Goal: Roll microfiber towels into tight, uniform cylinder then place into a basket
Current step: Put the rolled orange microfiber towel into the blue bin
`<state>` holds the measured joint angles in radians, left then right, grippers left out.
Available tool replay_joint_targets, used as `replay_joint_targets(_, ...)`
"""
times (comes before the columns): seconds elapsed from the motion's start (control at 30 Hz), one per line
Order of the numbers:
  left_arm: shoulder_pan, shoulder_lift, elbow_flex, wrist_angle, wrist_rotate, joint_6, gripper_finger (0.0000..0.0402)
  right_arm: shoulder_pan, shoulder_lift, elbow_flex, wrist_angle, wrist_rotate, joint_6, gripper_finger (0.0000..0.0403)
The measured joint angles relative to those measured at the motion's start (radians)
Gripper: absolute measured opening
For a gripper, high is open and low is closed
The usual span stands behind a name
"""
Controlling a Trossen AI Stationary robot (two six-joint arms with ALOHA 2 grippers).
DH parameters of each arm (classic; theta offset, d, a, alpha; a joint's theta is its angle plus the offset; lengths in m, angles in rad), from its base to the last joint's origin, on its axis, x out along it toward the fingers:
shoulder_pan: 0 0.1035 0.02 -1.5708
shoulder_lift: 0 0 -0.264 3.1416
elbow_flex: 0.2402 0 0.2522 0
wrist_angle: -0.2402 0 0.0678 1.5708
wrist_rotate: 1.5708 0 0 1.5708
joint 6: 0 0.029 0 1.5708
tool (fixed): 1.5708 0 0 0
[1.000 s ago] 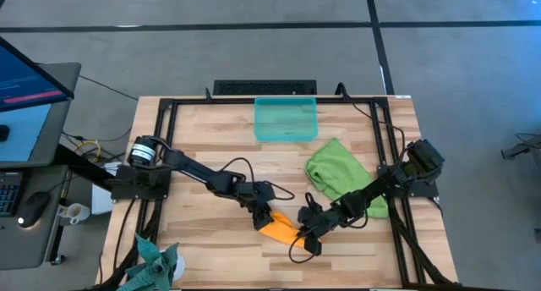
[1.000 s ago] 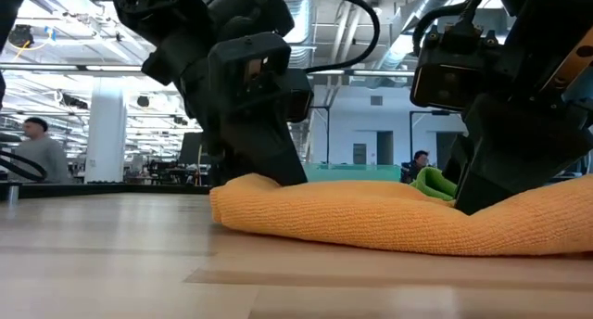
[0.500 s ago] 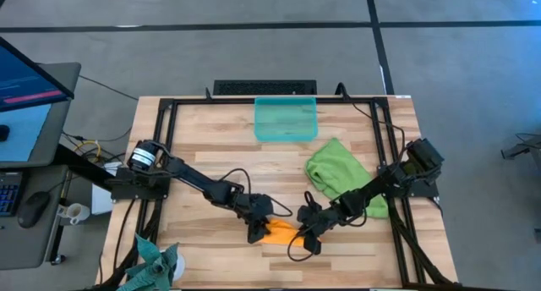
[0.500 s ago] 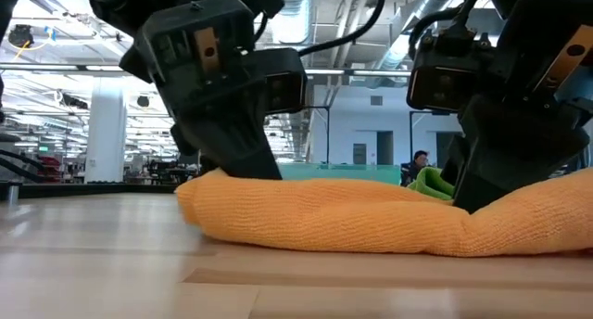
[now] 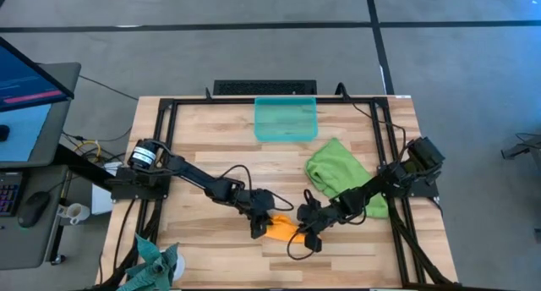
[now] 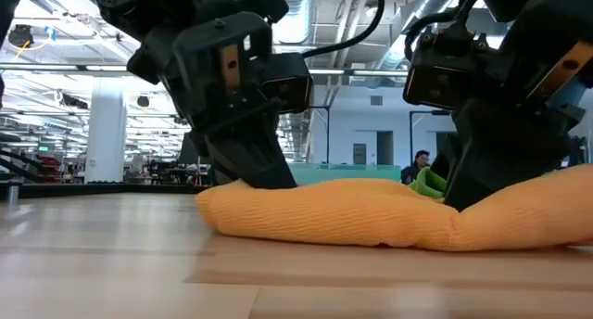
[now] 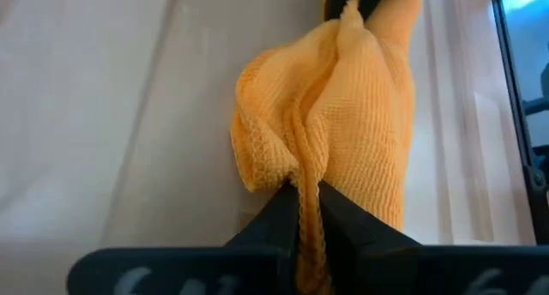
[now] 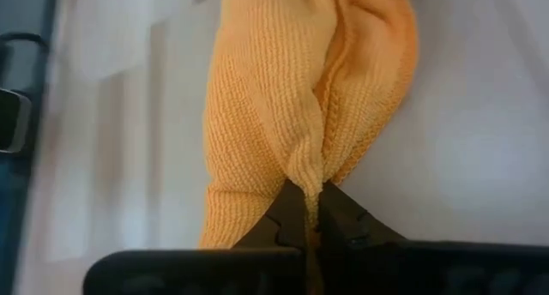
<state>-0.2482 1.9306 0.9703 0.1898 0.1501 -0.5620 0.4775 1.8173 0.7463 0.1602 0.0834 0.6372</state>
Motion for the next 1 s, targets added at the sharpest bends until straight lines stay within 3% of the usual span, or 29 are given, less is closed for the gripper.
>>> replay_joint_targets(0.47, 0.195, -0.134, 0.001, -0.065, 0.003, 0.172, 0.0004, -0.211, -0.248, -0.005, -0.300, 0.045, -0.255, 0.0020)
replay_joint_targets(0.83, 0.464, -0.240, 0.007, -0.087, 0.058, 0.291, 0.0003, -0.549, -0.454, 0.015, -0.427, -0.039, -0.518, 0.0019)
replay_joint_targets(1.0, 0.565, -0.245, 0.068, -0.116, 0.070, 0.347, 0.0003, -0.720, -0.451, 0.082, -0.466, -0.106, -0.693, 0.0019)
